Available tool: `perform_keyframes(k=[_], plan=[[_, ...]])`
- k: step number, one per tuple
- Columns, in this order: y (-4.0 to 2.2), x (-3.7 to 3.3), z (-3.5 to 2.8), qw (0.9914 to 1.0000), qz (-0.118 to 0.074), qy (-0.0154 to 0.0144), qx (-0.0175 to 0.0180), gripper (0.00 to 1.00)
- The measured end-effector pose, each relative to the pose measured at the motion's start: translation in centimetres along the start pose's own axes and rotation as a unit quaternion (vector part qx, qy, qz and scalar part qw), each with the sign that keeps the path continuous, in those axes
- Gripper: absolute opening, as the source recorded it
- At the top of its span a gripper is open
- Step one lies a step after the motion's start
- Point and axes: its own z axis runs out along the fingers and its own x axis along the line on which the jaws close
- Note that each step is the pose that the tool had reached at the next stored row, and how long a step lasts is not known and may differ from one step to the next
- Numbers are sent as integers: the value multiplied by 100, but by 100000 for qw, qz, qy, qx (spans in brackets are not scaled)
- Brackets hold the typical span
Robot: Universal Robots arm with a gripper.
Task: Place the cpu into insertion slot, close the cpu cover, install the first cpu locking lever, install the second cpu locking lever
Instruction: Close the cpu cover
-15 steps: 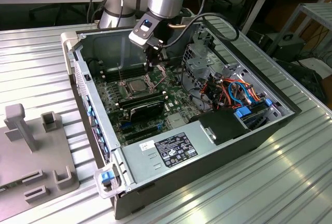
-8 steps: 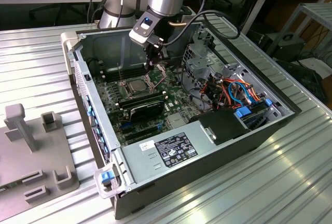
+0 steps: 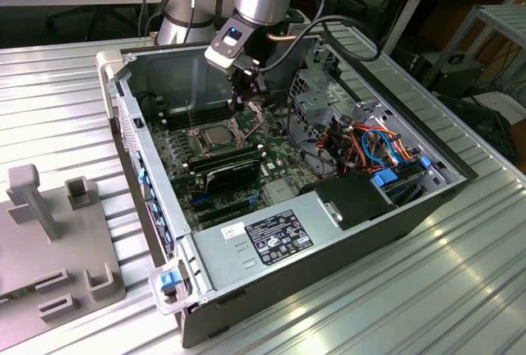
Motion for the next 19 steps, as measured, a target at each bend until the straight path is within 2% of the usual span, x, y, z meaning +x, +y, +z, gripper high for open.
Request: perform_keyframes(k=[4, 7, 10, 19], plan=[[81, -1, -3, 100000, 8, 4, -1, 11], [86, 0, -14, 100000, 17, 0, 2, 11], [108, -1, -60, 100000, 9, 9, -2, 11], [354, 0, -70, 100000, 8, -51, -1, 11]])
